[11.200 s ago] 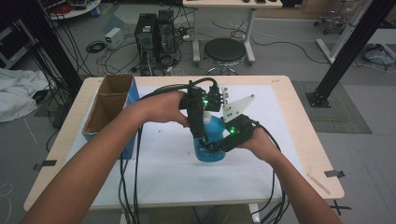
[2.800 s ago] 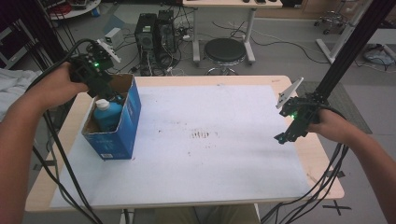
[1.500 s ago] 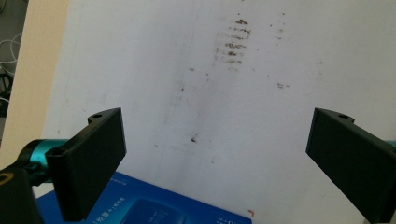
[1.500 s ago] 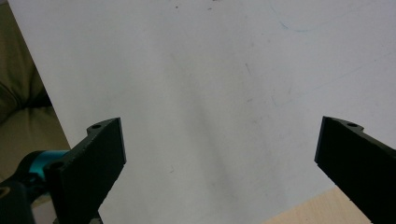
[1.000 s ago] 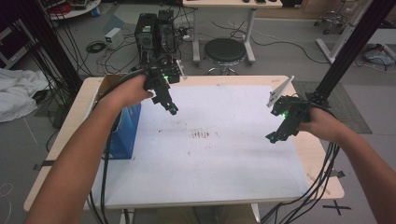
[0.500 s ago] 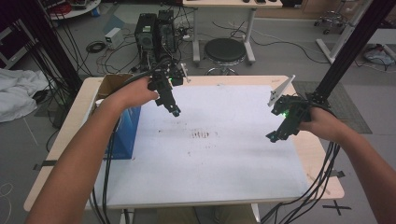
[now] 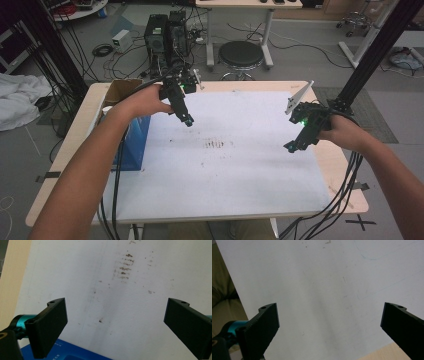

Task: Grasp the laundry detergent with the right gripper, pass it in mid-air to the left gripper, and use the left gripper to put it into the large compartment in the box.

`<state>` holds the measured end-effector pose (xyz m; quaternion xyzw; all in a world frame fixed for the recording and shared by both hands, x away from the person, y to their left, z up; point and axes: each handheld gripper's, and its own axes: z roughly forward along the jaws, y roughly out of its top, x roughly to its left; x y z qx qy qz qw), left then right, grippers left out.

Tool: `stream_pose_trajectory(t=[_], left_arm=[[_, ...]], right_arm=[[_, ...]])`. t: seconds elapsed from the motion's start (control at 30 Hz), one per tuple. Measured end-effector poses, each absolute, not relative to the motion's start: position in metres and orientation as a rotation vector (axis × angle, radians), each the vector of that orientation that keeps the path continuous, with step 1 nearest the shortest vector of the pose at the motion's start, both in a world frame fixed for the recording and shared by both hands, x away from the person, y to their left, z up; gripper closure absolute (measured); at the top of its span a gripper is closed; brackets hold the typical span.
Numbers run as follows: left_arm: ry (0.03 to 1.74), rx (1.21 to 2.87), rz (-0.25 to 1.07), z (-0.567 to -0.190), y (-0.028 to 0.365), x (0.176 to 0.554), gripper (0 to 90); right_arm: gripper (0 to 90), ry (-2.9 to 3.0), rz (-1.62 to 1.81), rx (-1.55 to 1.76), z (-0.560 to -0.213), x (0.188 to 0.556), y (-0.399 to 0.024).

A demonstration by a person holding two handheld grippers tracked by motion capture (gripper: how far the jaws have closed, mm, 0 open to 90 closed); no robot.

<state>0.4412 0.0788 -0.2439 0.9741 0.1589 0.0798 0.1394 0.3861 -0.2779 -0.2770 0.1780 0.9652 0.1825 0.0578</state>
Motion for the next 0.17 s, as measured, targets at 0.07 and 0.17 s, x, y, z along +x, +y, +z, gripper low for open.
stream_pose_trajectory(t=[0.07, 0.17], left_arm=[[0.458, 2.817, 0.231, -0.2440, 0.0793, 0.4403, 5.0], [0.455, 2.815, 0.228, -0.2435, 0.0806, 0.4391, 5.0]], right_arm=[[0.9, 2.929, 0.550, 0.539, -0.2768, 0.3856, -0.2774], [0.9, 2.927, 0.556, 0.535, -0.2767, 0.3854, -0.2773]])
